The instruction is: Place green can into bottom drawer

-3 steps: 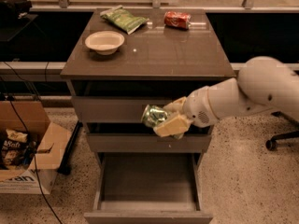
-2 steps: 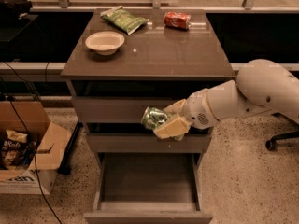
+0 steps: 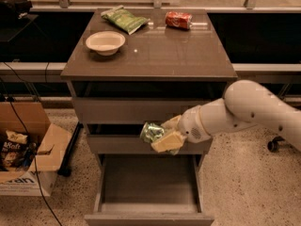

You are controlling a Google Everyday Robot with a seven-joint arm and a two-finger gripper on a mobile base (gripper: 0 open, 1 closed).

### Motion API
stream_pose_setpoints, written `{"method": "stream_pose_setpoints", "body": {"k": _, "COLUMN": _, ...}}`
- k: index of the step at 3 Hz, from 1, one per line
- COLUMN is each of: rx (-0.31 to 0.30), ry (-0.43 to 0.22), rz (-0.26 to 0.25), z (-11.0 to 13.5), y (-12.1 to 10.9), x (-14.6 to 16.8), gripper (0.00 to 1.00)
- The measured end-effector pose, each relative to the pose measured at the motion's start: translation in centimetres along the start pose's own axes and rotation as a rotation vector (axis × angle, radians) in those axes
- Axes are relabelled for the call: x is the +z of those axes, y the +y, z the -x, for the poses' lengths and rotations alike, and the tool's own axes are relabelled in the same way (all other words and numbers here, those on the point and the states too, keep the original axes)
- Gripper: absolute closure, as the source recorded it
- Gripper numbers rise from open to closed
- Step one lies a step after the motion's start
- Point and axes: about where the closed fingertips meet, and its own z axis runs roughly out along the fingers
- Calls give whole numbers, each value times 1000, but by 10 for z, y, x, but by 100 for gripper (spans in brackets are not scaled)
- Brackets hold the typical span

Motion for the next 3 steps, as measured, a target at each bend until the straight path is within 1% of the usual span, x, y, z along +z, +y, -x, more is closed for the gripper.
{"method": "stream_pose_setpoints", "body": {"k": 1, "rx": 112, "ry": -54, "rz": 28, "z": -76, "y": -21, "x": 58, "gripper": 100}}
{"method": "stream_pose_setpoints", "body": {"k": 2, "rx": 174, "ry": -83, "rz": 55, "z": -127, "y": -36, "x": 95, "gripper": 100}}
{"method": "stream_pose_setpoints", "body": {"k": 3, "rx": 303, "ry": -126, "rz": 68, "z": -195, "y": -58, "x": 141, "gripper": 100}}
